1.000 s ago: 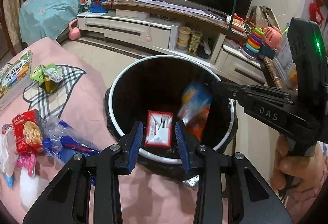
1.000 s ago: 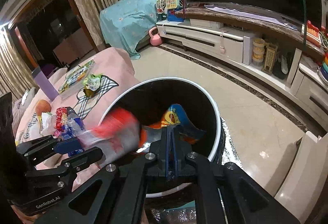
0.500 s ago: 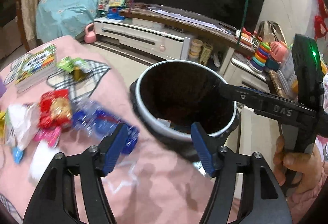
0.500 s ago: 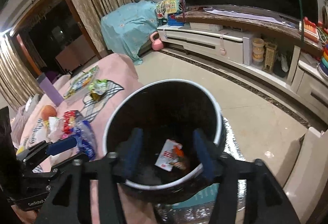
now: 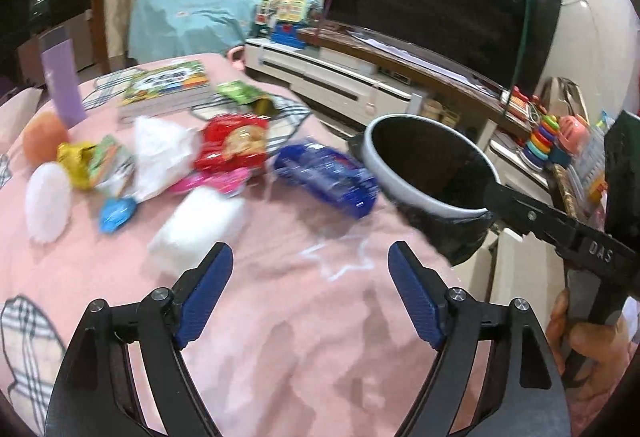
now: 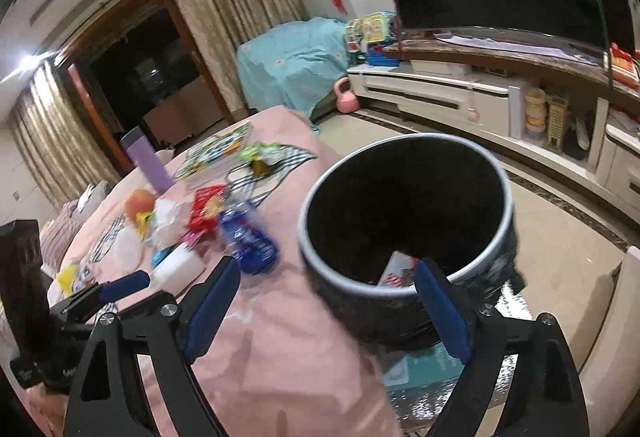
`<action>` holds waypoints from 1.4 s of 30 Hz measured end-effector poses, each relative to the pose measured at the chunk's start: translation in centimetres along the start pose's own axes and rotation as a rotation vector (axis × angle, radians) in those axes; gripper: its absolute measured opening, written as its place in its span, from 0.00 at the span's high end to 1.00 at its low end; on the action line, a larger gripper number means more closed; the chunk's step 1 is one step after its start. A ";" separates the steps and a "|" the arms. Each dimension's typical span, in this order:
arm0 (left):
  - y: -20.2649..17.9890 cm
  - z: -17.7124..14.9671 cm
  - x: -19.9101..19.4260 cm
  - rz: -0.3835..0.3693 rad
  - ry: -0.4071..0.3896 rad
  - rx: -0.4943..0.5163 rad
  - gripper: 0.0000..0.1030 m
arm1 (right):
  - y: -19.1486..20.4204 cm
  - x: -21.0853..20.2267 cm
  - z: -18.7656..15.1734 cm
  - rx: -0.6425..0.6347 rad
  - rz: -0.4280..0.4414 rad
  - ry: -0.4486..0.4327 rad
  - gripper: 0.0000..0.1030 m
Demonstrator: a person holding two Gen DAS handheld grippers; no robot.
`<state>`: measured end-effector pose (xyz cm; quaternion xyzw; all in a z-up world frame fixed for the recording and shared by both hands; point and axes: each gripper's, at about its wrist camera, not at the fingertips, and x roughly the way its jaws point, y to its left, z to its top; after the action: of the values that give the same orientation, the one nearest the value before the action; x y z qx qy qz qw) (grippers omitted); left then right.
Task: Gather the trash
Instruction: 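Grasp the white foam block with the left tool while the right tool grasps the blue bag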
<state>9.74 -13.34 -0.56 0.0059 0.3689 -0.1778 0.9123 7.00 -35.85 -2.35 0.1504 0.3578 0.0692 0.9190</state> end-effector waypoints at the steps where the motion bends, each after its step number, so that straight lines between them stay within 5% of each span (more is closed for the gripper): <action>1: 0.5 -0.3 -0.2 0.009 -0.003 -0.008 0.19 | 0.4 0.0 -0.3 -0.007 0.005 -0.001 0.10; 22: 7.3 -3.5 -0.5 0.067 0.062 -0.092 0.16 | 7.5 2.7 -3.5 -0.194 0.061 0.048 0.08; 38: 8.4 -0.5 3.3 0.084 0.118 -0.047 0.16 | 8.5 7.2 -0.7 -0.313 0.028 0.075 0.09; 42: 8.5 -0.1 4.2 0.092 0.119 -0.042 0.17 | 8.3 8.9 -0.1 -0.329 0.011 0.092 0.19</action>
<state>15.25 -6.75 -4.47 0.0144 0.4254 -0.1271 0.8959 13.26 -25.85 -5.39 -0.0035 0.3827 0.1389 0.9134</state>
